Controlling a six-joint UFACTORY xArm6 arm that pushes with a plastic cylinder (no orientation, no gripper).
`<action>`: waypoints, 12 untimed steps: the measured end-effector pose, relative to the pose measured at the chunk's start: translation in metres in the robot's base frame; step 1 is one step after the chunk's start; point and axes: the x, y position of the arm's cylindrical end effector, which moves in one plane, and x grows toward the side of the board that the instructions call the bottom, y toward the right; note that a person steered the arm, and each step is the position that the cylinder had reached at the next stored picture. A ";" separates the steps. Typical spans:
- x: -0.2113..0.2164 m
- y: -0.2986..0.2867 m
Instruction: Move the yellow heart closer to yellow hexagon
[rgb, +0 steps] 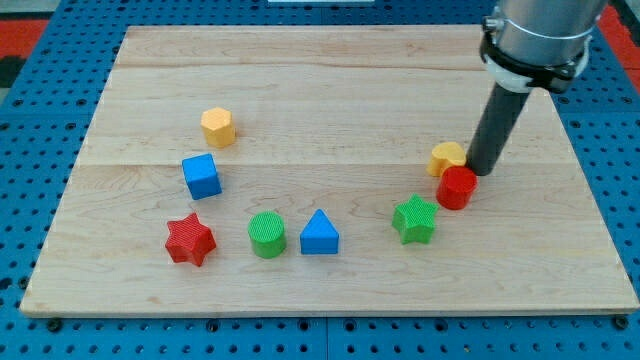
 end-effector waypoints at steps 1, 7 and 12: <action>0.008 0.010; -0.059 -0.058; -0.123 -0.071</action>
